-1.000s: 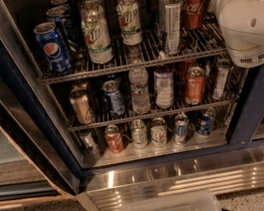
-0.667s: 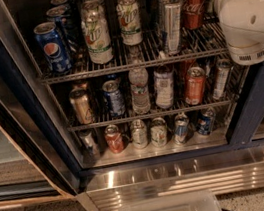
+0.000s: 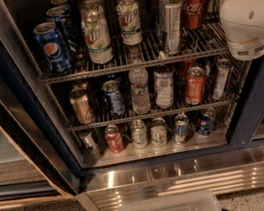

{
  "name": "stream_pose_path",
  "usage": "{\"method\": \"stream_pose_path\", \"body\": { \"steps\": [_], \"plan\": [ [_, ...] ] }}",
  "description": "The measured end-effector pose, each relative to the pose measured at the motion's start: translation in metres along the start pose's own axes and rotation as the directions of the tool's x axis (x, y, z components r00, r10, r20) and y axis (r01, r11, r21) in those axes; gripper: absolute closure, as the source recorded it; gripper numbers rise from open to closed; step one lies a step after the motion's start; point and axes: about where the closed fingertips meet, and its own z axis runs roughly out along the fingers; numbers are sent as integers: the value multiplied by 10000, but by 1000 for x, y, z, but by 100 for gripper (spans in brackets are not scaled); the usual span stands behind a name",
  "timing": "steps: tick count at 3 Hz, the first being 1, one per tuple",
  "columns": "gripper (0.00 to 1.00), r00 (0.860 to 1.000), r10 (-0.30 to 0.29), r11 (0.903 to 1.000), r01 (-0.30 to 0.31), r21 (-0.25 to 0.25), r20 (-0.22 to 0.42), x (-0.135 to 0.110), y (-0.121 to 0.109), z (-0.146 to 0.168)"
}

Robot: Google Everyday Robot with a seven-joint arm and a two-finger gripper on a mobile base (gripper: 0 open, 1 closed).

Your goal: Pick green can from top shelf of fridge

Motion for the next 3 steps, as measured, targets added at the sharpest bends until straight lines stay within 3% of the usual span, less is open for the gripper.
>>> {"method": "stream_pose_path", "body": {
  "steps": [3],
  "plan": [
    [61, 9995, 34, 9956, -62, -930, -300, -1, -2, -2]
  ]
}}
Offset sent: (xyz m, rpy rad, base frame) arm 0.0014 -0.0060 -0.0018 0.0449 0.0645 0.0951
